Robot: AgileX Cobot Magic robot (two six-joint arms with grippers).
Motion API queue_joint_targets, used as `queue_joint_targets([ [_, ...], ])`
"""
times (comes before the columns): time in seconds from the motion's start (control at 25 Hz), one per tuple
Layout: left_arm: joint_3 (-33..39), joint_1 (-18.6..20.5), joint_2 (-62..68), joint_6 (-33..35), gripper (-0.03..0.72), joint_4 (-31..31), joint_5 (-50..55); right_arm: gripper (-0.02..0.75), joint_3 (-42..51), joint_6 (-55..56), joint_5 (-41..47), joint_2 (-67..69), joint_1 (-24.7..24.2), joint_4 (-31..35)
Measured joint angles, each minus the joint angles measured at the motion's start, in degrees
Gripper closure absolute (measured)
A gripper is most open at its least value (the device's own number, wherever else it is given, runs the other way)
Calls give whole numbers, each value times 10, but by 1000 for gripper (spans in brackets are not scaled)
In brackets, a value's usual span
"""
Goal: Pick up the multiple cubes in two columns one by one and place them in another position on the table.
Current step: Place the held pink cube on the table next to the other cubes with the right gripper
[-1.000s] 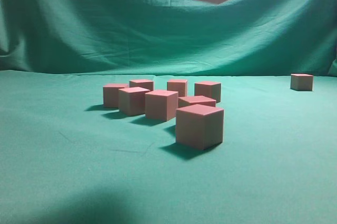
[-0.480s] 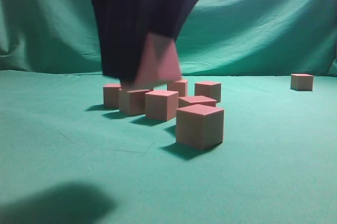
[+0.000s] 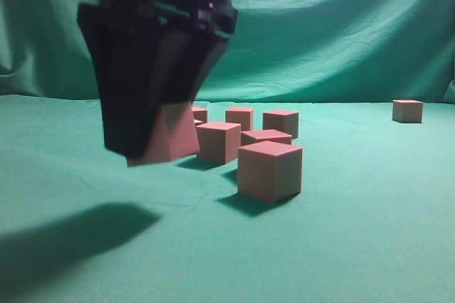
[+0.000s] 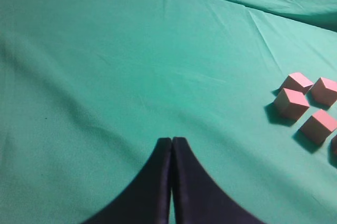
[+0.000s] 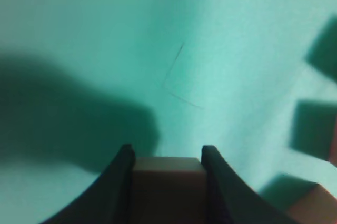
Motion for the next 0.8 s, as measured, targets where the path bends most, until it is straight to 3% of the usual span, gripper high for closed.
queue_joint_targets([
  [0.32, 0, 0, 0, 0, 688, 0, 0, 476, 0, -1, -8, 27, 0, -37],
  [0.8, 0, 0, 0, 0, 688, 0, 0, 476, -3, -1, -13, 44, 0, -41],
])
